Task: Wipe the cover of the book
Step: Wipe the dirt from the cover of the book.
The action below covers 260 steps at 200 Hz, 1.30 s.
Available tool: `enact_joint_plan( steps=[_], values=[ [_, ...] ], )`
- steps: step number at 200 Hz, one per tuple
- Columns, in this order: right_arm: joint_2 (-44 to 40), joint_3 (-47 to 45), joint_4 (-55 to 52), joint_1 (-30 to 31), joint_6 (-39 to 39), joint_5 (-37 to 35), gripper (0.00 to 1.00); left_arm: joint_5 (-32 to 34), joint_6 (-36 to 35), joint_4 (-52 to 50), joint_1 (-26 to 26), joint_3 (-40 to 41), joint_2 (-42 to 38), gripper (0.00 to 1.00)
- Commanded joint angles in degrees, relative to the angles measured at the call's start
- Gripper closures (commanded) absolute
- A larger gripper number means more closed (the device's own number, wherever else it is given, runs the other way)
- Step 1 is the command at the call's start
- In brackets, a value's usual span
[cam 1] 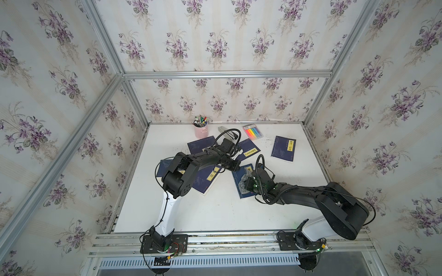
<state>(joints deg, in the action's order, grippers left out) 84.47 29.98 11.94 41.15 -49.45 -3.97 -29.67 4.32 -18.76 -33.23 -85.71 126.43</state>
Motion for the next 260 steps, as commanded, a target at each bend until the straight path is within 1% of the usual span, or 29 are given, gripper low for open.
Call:
enact_joint_plan(
  steps=[1,39,54,65,90,109,148,182,217,242,260],
  values=[
    [-0.8,1.0,-5.2,-0.2,1.2,-4.1,1.0,11.5,-1.1,-14.8,-0.2,1.4,3.0,1.0],
    [0.5,2.9,-4.7,-0.2,2.2,-3.2,1.0,11.3,-1.2,-15.0,-0.2,1.2,3.3,1.0],
    [0.7,3.5,-5.9,-0.3,3.1,-4.9,1.0,11.2,-1.3,-15.1,-0.2,1.1,3.4,1.0],
    [0.4,3.7,-7.2,-1.3,3.9,-5.7,1.0,11.2,-1.3,-15.1,-0.2,1.1,3.4,1.0],
    [-1.5,2.1,-6.6,-5.1,5.2,-3.8,1.0,11.2,-1.2,-15.2,-0.2,0.9,3.5,1.0],
    [-1.9,2.8,-6.9,-5.7,6.8,-3.1,1.0,11.2,-1.2,-15.2,-0.1,1.0,3.5,1.0],
    [1.5,4.4,-3.7,-4.6,7.9,2.0,1.0,10.9,-1.2,-15.1,-0.2,0.8,3.6,1.0],
    [4.4,6.9,-2.6,-1.6,8.2,2.1,1.0,10.7,-1.1,-15.3,-0.2,0.7,4.1,1.0],
    [6.1,8.1,0.8,0.8,7.3,3.1,1.0,10.7,-1.0,-15.4,-0.1,0.7,4.1,1.0],
    [8.3,8.8,2.4,1.0,6.4,4.1,1.0,10.7,-1.2,-15.4,-0.2,0.7,4.0,1.0],
    [9.6,9.7,0.6,1.0,6.4,2.6,1.0,10.7,-1.1,-15.4,-0.1,0.6,4.1,1.0]
  ],
)
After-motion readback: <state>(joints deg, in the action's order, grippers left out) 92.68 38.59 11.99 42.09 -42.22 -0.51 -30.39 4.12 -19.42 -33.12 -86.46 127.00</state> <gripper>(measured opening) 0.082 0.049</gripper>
